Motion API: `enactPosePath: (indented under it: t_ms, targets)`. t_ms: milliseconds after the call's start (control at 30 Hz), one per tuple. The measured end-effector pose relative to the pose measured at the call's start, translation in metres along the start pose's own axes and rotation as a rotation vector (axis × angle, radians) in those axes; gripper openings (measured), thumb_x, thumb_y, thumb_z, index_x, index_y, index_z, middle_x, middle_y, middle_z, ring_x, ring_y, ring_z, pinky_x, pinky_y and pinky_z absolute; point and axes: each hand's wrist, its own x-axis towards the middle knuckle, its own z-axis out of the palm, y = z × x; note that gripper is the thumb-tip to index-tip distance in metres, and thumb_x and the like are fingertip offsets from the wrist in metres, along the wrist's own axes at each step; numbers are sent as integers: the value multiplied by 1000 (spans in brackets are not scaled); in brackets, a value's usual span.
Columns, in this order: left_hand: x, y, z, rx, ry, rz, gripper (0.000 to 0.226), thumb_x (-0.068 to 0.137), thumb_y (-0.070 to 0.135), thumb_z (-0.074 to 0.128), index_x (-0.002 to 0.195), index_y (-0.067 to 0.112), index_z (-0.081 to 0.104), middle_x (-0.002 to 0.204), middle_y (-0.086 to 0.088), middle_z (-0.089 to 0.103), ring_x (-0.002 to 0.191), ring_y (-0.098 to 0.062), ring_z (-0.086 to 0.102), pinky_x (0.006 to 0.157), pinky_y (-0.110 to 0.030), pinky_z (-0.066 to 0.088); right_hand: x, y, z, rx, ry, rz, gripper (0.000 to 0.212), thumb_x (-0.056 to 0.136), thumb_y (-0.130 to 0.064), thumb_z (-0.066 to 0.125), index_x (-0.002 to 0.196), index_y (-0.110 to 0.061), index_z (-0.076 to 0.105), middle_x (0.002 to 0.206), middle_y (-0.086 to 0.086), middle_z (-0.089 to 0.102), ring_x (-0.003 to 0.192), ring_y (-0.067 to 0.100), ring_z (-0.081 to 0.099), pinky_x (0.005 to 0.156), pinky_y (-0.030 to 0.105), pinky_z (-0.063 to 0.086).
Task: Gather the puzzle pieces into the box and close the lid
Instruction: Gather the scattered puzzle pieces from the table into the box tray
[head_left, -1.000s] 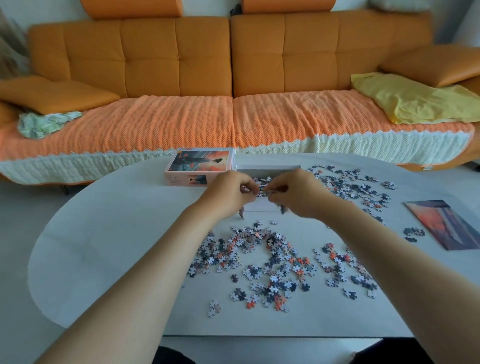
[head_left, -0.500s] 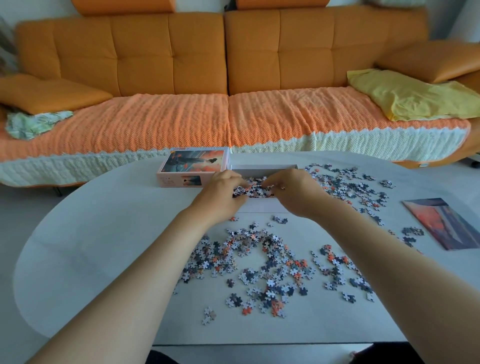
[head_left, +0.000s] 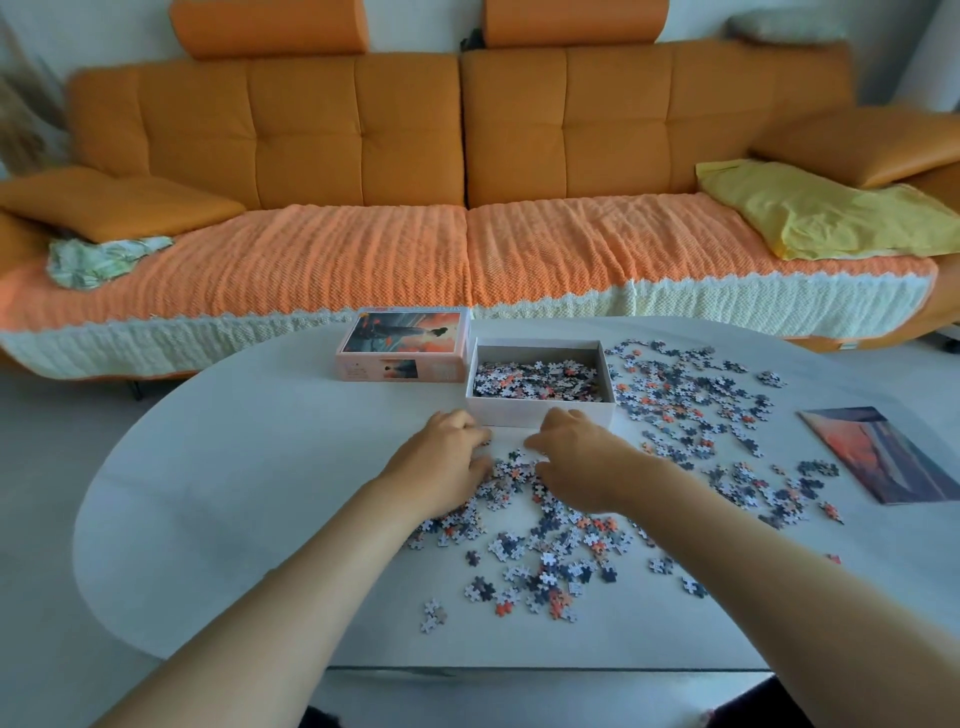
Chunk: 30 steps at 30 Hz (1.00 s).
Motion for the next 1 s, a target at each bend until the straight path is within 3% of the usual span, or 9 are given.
enactPosePath:
  t_ms: [100,167,333,500,600,733,1000]
  targets:
    - [-4,6,-1,-66,-55,44,39,97,38,53,132,22,59,117,7,52,119,-15,43,99,-33,40,-3,-4,-5,155,-13,-40,38,99,-23,43,135,-24,55,129,1,48,115,20,51,100,35,43]
    - [-6,7,-7,-106,-92,23,48,94,47,55,137,27,53,123,10,50,121,-11,42,99,-33,40,-7,-1,-11,185,10,-26,42,97,-31,50,139,-24,50,136,0,45,120,19,49,104,34,41]
    - [-12,4,-16,22,-257,-9,91,77,65,65,152,31,26,141,10,29,135,-10,20,110,-38,32,-17,3,-14,84,-138,88,87,73,-60,71,146,-29,36,139,1,35,124,25,44,106,45,41]
    - [-7,6,-10,-78,-223,0,70,82,51,70,144,31,43,125,7,39,126,-10,34,105,-31,36,-7,-9,-4,166,-29,43,63,78,-48,74,132,-22,55,114,0,44,92,19,55,81,29,50]
    - [-4,10,-12,-121,-183,8,57,83,43,73,135,29,56,113,8,46,105,-8,48,90,-22,39,-3,-12,-2,189,15,40,50,81,-42,74,126,-24,61,113,0,47,87,16,54,73,25,43]
    - [-3,14,-15,-139,-107,20,31,87,29,71,118,25,68,98,10,47,81,-4,48,74,-19,36,0,-14,-2,243,70,46,31,83,-31,73,113,-24,71,106,-2,61,82,13,57,64,17,42]
    - [3,11,-17,-202,-104,-16,16,88,21,70,103,24,74,94,10,66,78,-3,58,66,-15,40,6,-14,-6,305,80,56,22,83,-21,70,104,-25,76,98,-8,70,69,3,54,50,5,33]
